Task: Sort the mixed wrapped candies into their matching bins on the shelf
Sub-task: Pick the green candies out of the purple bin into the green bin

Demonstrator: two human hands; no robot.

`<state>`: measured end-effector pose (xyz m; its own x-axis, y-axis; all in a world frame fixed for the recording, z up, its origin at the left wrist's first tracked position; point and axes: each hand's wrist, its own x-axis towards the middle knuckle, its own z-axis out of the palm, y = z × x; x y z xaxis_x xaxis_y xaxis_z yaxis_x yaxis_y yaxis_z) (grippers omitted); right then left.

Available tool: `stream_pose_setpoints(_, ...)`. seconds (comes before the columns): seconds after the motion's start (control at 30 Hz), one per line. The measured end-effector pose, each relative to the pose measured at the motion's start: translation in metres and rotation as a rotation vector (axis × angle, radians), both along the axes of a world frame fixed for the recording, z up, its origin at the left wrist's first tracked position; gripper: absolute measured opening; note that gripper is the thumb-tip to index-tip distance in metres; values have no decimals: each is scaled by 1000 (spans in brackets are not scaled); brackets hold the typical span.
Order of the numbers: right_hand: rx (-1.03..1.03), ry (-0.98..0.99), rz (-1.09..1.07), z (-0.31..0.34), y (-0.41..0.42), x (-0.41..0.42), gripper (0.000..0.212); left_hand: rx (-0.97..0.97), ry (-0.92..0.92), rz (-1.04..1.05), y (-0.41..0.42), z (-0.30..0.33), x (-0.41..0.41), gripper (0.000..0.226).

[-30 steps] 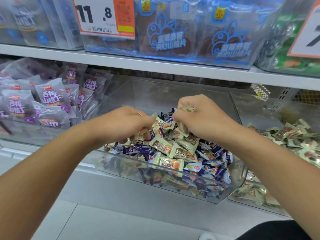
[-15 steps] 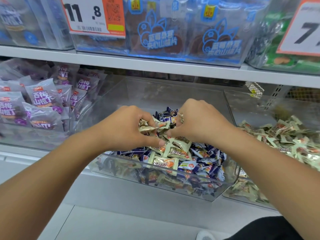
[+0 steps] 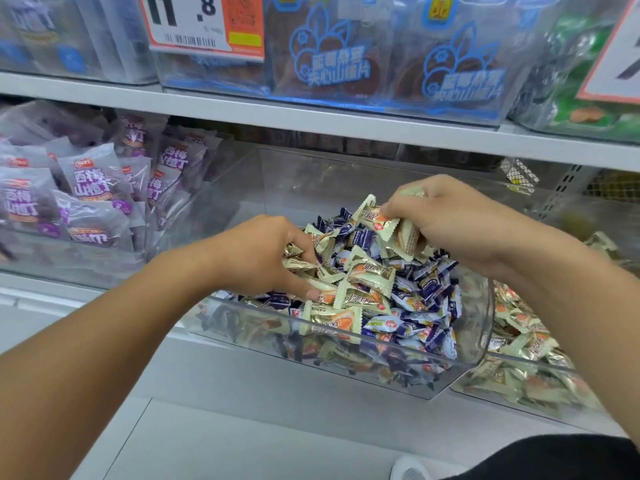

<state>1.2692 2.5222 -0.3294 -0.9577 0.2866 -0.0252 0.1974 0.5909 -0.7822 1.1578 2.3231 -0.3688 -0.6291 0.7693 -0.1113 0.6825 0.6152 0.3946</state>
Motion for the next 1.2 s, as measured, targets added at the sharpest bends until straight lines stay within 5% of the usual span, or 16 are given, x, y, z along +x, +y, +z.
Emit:
stream_pose_setpoints(0.27, -409, 5, -29, -3, -3, -2, 23, 287, -368, 62, -14, 12, -5, 26)
stream_pose_setpoints(0.43, -361, -33, 19, -6, -2, -2, 31, 473, -487, 180, -16, 11, -9, 26)
stream_pose_setpoints(0.67, 340, -57, 141, -6, -5, 0, 10, 520, -427, 206, -9, 7, -7, 12)
stream_pose_setpoints(0.77, 657, -176, 243, -5, -16, 7, 27, 525, -403, 207, -6, 5, -8, 20)
stream_pose_setpoints(0.97, 886, -69, 184, -12, -26, 3, 30, 527, -327, 173, -5, 6, -6, 21)
stream_pose_setpoints(1.07, 768, 8, 162, -1, -18, 6, 20, 556, -277, 172, -4, 8, -4, 20)
stream_pose_setpoints(1.2, 316, 174, 213, 16, 2, 28, 9, 686, -247, 147, 6, 14, 6, 15)
